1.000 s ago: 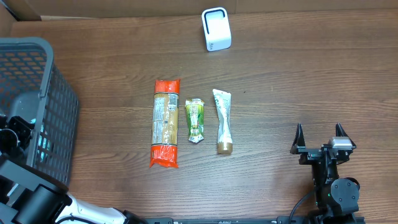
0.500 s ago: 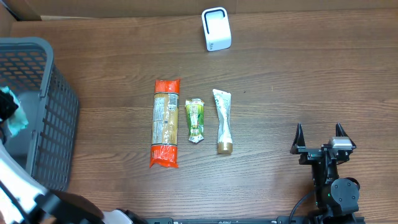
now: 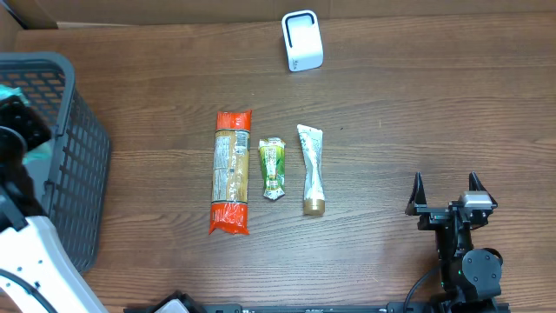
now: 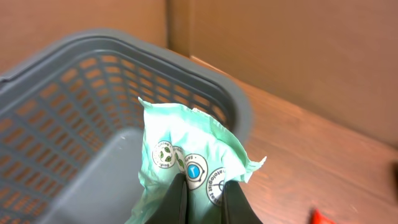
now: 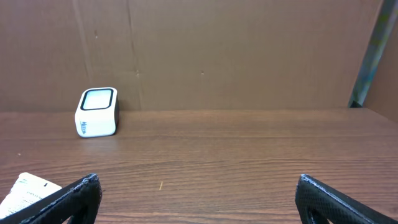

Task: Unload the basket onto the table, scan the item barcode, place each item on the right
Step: 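Place the tissue pack right of the Pantene tube and release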

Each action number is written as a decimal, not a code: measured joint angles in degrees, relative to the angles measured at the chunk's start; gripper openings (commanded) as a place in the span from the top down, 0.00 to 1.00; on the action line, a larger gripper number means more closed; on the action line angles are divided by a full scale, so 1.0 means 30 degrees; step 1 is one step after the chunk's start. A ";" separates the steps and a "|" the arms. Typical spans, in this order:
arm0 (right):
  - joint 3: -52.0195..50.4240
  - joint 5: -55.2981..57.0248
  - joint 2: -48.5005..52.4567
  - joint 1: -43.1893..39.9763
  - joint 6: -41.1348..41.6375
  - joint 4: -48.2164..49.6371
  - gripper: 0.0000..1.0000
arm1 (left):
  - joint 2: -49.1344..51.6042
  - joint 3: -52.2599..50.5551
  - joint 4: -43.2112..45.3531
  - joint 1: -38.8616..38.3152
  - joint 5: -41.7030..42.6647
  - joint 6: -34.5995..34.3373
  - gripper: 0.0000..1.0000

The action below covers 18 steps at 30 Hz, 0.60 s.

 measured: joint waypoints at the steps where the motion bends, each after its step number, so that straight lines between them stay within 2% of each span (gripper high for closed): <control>1: 0.0000 0.0000 0.0000 0.0000 0.0000 -0.0007 0.00 | -0.0255 0.0000 -0.0335 -0.0466 -0.0073 -0.0044 0.96; 10: 0.0000 -0.0007 0.0000 0.0000 0.0007 0.0000 0.00 | -0.1574 0.0095 -0.5391 -0.6142 0.0328 -0.1115 0.96; 18: 0.0000 -0.0007 0.0000 0.0000 0.0007 0.0007 0.00 | -0.1188 -0.1115 -0.5056 -1.2407 0.0189 -0.2856 0.95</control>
